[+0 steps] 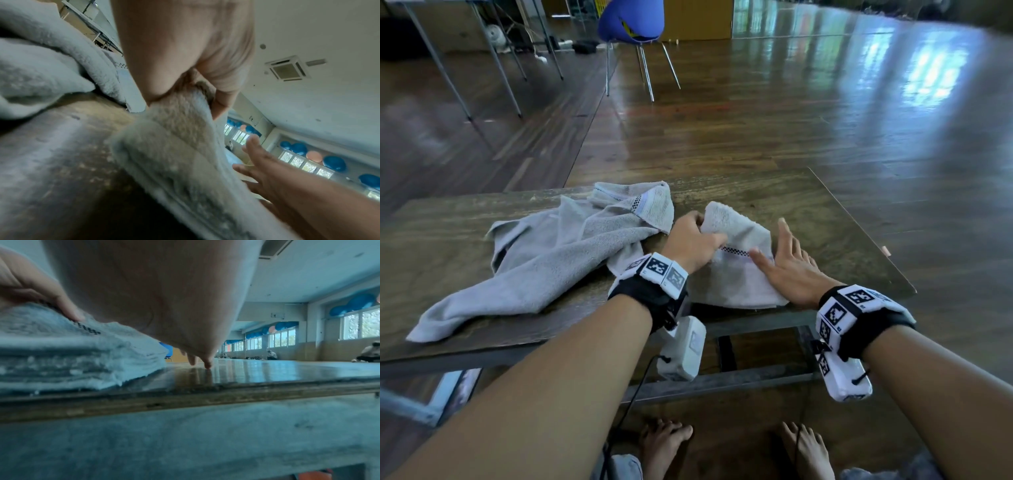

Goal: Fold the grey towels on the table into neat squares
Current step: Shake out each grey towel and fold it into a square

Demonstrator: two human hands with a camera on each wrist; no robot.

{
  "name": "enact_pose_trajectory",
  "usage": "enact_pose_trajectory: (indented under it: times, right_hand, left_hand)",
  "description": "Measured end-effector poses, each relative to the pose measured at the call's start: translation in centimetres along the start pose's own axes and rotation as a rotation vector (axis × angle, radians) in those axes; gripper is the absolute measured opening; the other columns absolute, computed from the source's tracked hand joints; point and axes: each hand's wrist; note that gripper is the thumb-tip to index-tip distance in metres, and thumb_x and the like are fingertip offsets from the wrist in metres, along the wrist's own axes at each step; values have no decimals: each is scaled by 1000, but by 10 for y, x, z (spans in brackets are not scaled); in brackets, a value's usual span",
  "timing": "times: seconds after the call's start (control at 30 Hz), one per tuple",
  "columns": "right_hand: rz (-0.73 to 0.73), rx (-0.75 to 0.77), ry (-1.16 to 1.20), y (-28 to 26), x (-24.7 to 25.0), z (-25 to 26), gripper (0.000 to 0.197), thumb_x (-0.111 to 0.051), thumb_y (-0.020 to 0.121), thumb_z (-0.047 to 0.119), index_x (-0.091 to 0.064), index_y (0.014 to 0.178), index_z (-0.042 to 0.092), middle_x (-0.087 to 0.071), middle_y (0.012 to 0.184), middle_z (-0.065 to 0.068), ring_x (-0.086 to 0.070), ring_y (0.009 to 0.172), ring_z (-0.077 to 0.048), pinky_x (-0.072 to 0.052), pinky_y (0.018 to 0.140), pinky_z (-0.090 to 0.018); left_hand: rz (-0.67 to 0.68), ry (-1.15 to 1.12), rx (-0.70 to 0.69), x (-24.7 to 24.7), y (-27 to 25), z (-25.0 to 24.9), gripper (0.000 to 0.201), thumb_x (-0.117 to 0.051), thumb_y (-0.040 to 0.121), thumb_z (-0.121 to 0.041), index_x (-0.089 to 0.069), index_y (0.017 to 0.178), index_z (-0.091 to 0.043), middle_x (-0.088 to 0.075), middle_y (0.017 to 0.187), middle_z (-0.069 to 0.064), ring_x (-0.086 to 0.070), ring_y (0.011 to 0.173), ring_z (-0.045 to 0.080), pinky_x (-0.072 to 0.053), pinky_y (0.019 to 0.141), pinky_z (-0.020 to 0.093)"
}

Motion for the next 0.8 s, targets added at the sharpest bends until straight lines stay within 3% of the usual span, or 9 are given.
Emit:
enact_pose_trajectory:
  times: [0.07, 0.13, 0.2, 0.3, 0.37, 0.43, 0.57, 0.73, 0.8]
  right_hand:
    - [-31, -17, 141, 0, 3, 12, 102, -23, 82, 85, 29, 152, 33, 5, 169, -9, -6, 155, -33, -10, 124, -51]
    - [-56, -20, 287, -2, 8, 28, 102, -24, 83, 84, 32, 150, 32, -10, 167, -16, -28, 149, -37, -21, 121, -49]
    - [-115, 6, 463, -6, 15, 47, 100, -33, 90, 76, 30, 151, 28, -22, 163, -14, -40, 142, -36, -30, 118, -49]
    - [-213, 40, 711, -16, 27, 73, 95, -58, 98, 44, 18, 152, 25, -36, 149, -11, -53, 128, -32, -44, 109, -52]
    - [-236, 90, 706, -29, 36, 95, 84, -59, 98, 16, 8, 148, 28, -56, 124, -18, -65, 93, -25, -60, 85, -43]
    - [-260, 179, 656, -44, 46, 124, 77, -53, 95, 2, 1, 145, 25, -57, 95, -9, -60, 68, -20, -54, 64, -32]
    - [-236, 388, 610, -83, 60, 202, 65, -48, 91, -3, -11, 135, 28, -45, 75, 3, -50, 55, -8, -43, 54, -27]
    - [-50, 593, 434, -127, 24, 306, 56, -46, 89, -1, -15, 126, 27, -42, 82, 2, -46, 55, -2, -39, 51, -19]
    - [43, 635, 339, -135, -17, 339, 58, -47, 88, 1, -14, 130, 24, -43, 92, 2, -49, 64, -2, -42, 58, -23]
  left_hand:
    - [-12, -116, -8, 7, -4, -11, 29, -71, 72, -12, -63, 99, -5, -66, 85, 7, -62, 76, 23, -52, 72, 39]
    - [-7, -202, -15, 19, -11, -21, 33, -71, 65, -14, -66, 96, -5, -70, 88, 9, -68, 84, 29, -56, 79, 43]
    - [2, -300, -18, 34, -21, -31, 34, -70, 57, -16, -66, 89, -7, -69, 83, 8, -69, 82, 31, -56, 79, 44]
    - [14, -382, -12, 63, -41, -45, 51, -71, 57, -13, -65, 106, 0, -71, 98, 16, -69, 95, 37, -55, 91, 53]
    - [-23, -365, -28, 88, -60, -53, 53, -75, 66, -11, -60, 117, -5, -70, 112, 19, -68, 103, 37, -54, 92, 56]
    - [-61, -327, -73, 119, -79, -60, 46, -74, 81, -13, -54, 122, -14, -69, 113, 14, -69, 100, 32, -57, 86, 55]
    - [-150, -282, -185, 193, -136, -54, 30, -68, 91, -27, -53, 116, -32, -70, 98, -3, -70, 82, 17, -60, 61, 39]
    - [-385, -395, -183, 263, -227, 0, 27, -66, 93, -32, -53, 116, -29, -74, 95, -4, -73, 78, 12, -57, 54, 31]
    - [-520, -445, -129, 278, -260, 38, 19, -66, 94, -31, -55, 109, -33, -75, 90, -9, -72, 76, 7, -55, 50, 27]
Point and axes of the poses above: each hand's wrist, its own y-axis towards the middle knuckle, its own x-axis out of the back of the hand, z = x × y
